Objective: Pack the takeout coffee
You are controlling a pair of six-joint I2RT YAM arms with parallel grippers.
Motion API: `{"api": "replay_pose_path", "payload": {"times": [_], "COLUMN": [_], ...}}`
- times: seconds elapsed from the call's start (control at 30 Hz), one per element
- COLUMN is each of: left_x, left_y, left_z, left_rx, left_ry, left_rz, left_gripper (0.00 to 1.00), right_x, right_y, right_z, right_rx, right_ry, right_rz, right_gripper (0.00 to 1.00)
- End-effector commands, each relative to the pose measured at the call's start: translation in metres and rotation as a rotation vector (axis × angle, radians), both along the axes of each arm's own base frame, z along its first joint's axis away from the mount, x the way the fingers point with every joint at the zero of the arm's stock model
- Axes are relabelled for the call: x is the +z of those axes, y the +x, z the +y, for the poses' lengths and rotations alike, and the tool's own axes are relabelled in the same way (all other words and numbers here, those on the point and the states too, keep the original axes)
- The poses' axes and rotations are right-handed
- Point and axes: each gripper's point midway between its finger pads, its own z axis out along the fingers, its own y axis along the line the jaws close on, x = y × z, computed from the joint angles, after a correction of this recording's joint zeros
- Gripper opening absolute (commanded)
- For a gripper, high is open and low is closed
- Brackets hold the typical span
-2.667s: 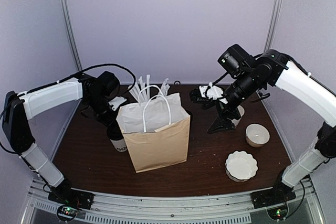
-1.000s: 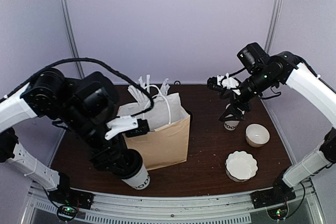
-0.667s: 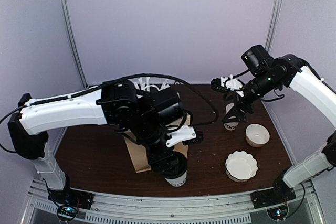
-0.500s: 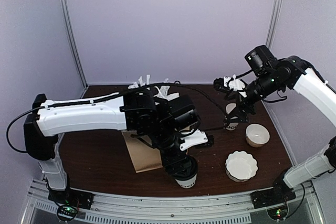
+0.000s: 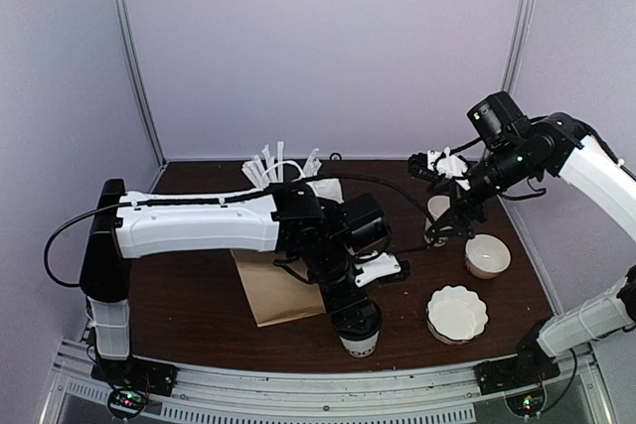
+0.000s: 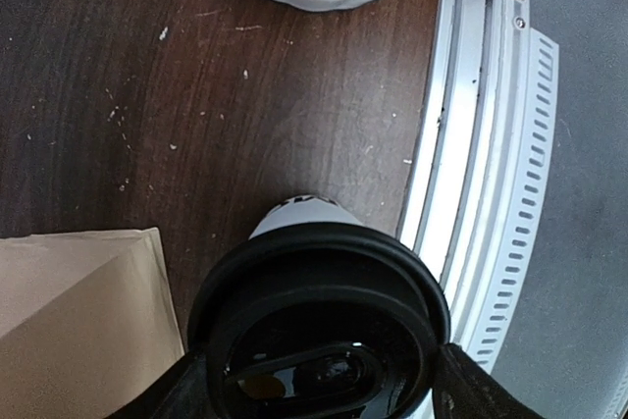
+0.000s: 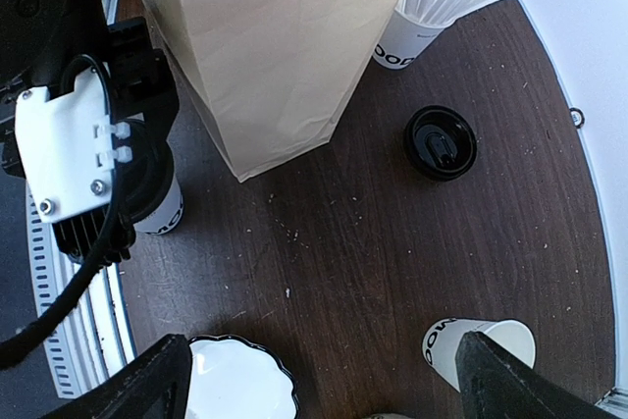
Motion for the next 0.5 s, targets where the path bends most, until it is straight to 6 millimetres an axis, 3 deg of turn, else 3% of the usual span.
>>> {"api": "replay_pose_path", "payload": {"times": [0.0, 0.3, 0.33, 0.37, 0.47], "left_x": [0.002, 0.045, 0.047, 0.048, 0.046], "left_y": [0.0, -0.007, -0.006, -0.005, -0.004], "left_z": [-0.007, -0.022, -0.022, -0.023, -0.023], "left_rx": [0.003, -0.02, -0.02, -0.02, -0.023], "left_ry": [-0.013, -0.111, -0.114, -0.114, -0.102], "left_rz": [0.013, -0.008, -0.013, -0.017, -0.025], "left_gripper": [0.75, 0.84, 0.85, 0.96, 0.98], "right_x": [0.005, 0.008, 0.008, 0.007, 0.004], "right_y": [0.0, -0.008, -0.009, -0.01, -0.014], "right_z": [-0.001, -0.013, -0.013, -0.014, -0.015], "right_rx": [-0.015, -0.022, -0.021, -0.019, -0.016], "right_ry": [0.027, -0.001, -0.006, -0.013, -0.02], "right_rz": [-0.012, -0.028, -0.024, -0.014, 0.005], "right_gripper": [0.98, 0.99, 0.99, 0.99, 0.99]}}
